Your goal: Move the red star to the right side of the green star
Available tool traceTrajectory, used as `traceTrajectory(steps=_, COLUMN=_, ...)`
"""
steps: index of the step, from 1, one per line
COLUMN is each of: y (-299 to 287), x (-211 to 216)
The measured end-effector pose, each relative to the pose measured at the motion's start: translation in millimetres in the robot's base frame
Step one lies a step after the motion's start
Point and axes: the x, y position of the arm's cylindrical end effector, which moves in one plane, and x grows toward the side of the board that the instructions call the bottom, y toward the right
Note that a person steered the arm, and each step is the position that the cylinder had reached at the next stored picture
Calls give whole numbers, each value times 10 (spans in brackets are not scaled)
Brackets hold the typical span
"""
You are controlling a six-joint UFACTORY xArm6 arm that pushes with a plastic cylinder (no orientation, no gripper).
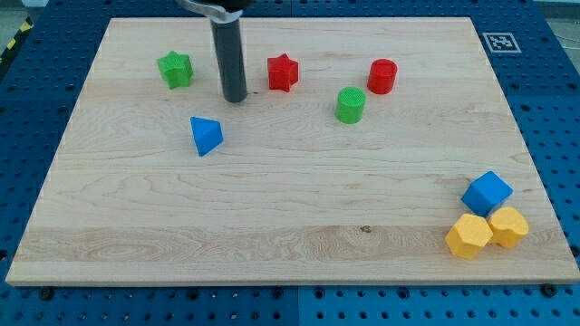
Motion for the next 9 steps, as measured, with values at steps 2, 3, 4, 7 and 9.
traceTrajectory(steps=2, y=-172, x=0)
traceTrajectory(steps=3, y=-376, x=0)
traceTrajectory(steps=4, y=-435, x=0)
traceTrajectory(steps=7, y=-617, x=228)
traceTrajectory(steps=9, y=-617, x=541)
